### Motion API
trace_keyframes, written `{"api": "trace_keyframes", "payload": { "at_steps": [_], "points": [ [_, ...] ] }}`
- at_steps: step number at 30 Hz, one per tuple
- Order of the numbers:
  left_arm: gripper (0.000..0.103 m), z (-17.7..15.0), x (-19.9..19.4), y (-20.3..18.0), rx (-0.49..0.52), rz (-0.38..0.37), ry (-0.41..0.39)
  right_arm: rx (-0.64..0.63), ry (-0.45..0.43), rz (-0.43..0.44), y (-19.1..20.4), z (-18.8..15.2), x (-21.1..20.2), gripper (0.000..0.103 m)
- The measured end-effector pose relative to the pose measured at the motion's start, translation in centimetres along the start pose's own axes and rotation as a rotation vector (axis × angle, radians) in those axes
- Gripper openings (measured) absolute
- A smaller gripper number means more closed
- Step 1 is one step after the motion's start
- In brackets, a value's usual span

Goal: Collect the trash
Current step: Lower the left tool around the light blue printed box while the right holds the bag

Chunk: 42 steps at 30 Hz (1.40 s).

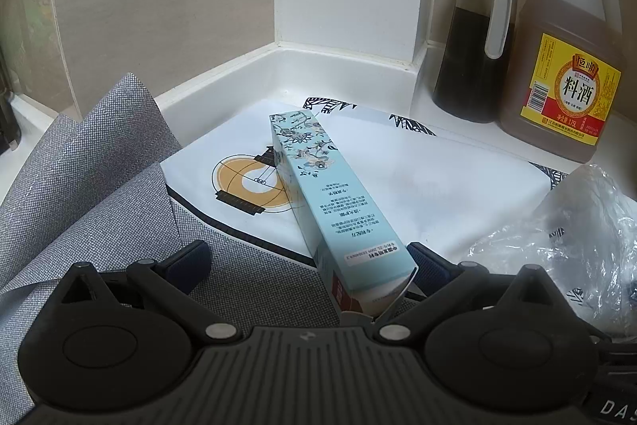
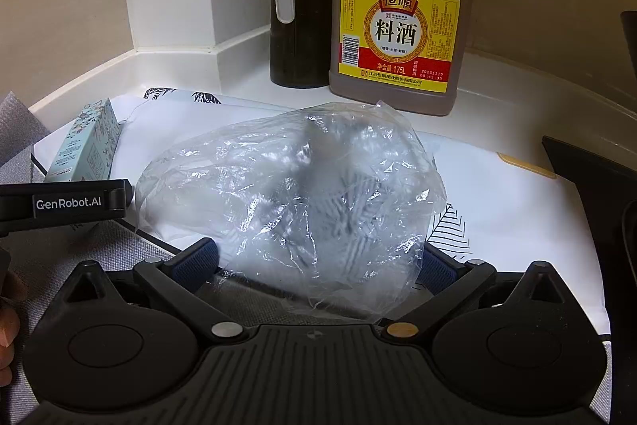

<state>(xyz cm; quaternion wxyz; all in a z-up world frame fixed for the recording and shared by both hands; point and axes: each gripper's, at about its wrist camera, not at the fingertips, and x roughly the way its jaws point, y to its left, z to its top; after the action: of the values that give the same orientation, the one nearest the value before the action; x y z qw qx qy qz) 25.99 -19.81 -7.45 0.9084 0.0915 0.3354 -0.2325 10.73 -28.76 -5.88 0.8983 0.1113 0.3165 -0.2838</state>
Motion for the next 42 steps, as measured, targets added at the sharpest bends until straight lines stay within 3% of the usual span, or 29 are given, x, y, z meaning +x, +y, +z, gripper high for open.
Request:
{"api": "trace_keyframes", "payload": {
  "at_steps": [42],
  "points": [
    [0.103, -0.07, 0.00, 0.07, -0.001, 0.000, -0.003, -0.006, -0.001, -0.004, 0.11, -0.09, 0.11, 0.103]
  ]
}}
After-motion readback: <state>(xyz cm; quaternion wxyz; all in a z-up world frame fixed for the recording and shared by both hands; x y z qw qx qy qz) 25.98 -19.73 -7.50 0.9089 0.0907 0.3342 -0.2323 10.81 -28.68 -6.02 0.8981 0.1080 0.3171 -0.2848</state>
